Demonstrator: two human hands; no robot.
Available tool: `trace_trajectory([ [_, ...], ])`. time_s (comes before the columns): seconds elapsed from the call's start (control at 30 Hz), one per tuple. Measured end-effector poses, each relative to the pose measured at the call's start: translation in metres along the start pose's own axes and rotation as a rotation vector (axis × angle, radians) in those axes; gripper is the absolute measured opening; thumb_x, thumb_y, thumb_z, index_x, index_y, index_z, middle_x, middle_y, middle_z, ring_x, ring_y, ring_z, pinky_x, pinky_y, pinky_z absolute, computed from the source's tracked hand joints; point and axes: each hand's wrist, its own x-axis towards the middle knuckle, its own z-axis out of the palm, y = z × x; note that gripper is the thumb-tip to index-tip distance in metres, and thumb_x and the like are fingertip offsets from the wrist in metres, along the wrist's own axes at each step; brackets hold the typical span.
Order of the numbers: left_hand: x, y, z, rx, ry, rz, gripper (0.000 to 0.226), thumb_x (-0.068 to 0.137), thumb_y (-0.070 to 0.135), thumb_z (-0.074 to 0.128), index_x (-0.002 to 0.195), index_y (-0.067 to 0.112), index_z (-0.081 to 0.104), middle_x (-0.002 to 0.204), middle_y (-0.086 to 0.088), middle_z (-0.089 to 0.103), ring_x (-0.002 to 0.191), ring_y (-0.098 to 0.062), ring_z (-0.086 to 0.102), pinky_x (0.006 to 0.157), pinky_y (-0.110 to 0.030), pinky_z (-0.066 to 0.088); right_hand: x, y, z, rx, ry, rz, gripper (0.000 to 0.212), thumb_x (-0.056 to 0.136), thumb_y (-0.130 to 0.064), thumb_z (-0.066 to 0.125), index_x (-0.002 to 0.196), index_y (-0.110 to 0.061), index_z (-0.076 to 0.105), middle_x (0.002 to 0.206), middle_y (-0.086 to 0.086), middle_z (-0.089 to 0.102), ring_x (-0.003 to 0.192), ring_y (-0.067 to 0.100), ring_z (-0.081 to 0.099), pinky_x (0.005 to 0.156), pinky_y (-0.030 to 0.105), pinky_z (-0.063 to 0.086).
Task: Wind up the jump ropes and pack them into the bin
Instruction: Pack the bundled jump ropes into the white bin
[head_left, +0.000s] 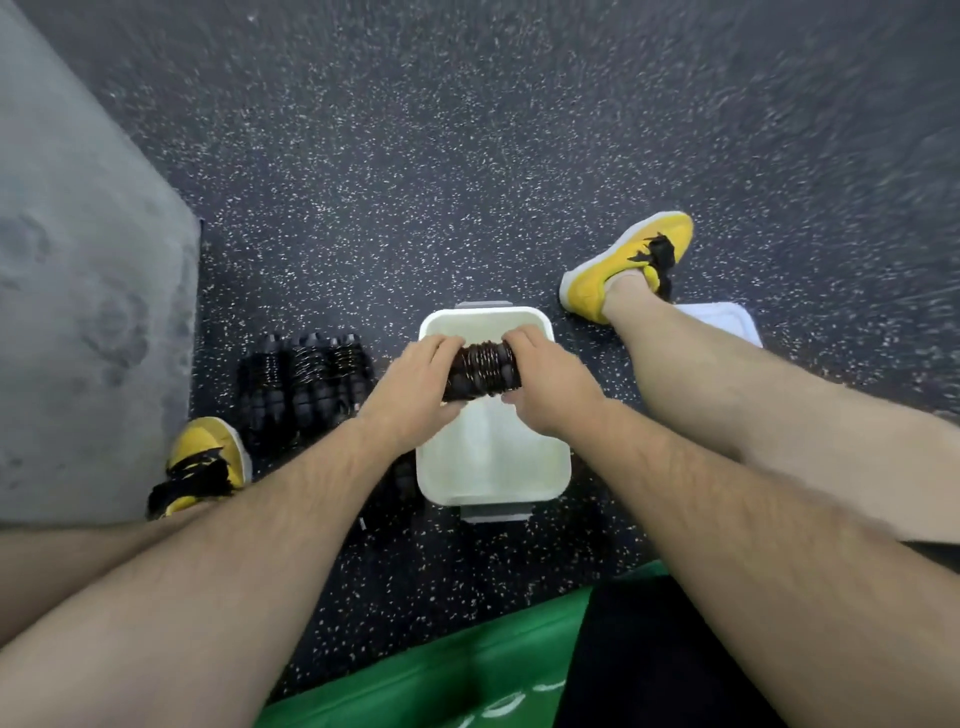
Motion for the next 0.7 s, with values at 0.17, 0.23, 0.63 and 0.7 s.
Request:
trace_trajectory([
  [0.17, 0.03, 0.01, 0.024, -0.067, -0.086, -0.05, 0.06, 0.085, 0.022, 0.076, 0.137, 0.012, 0.047, 0.134, -0.007, 0.044, 0.113, -0.028, 0.053, 0.097, -0.045, 0.049, 0.011, 0.013, 0.013, -0.219, 0.013, 0.034, 0.045, 0.078, -0.024, 0.061, 0.12, -0.016, 0.047, 0.12, 0.004, 0.052, 0.111, 0.027, 0.045, 0.087, 0.035, 0.037],
  [0.23, 0.039, 0.006, 0.033, -0.049, -0.117, -0.077, 0.058, 0.087, 0.02, 0.075, 0.136, 0.013, 0.046, 0.134, -0.007, 0.039, 0.104, -0.028, 0.056, 0.089, -0.045, 0.052, 0.023, 0.019, 0.023, -0.269, -0.01, 0.004, 0.058, 0.076, -0.025, 0.061, 0.131, -0.02, 0.043, 0.119, 0.004, 0.055, 0.112, 0.028, 0.045, 0.09, 0.036, 0.035],
  [0.63, 0.113, -0.029, 0.108, 0.246, -0.245, -0.134, 0.036, 0.094, 0.01, 0.052, 0.128, 0.01, 0.04, 0.131, -0.011, 0.047, 0.117, -0.032, 0.054, 0.095, -0.04, 0.043, 0.099, 0.039, 0.094, -0.289, -0.19, 0.075, 0.035, 0.097, -0.01, 0.045, 0.131, -0.013, 0.043, 0.126, 0.013, 0.053, 0.12, 0.032, 0.045, 0.091, 0.036, 0.041],
  [0.7, 0.116, -0.031, 0.118, 0.246, -0.233, -0.156, 0.036, 0.096, 0.008, 0.049, 0.131, 0.009, 0.04, 0.135, -0.013, 0.046, 0.124, -0.032, 0.049, 0.101, -0.041, 0.042, 0.103, 0.041, 0.101, -0.256, -0.177, 0.099, 0.034, 0.098, -0.008, 0.043, 0.132, -0.012, 0.046, 0.131, 0.013, 0.046, 0.12, 0.032, 0.046, 0.089, 0.037, 0.045],
])
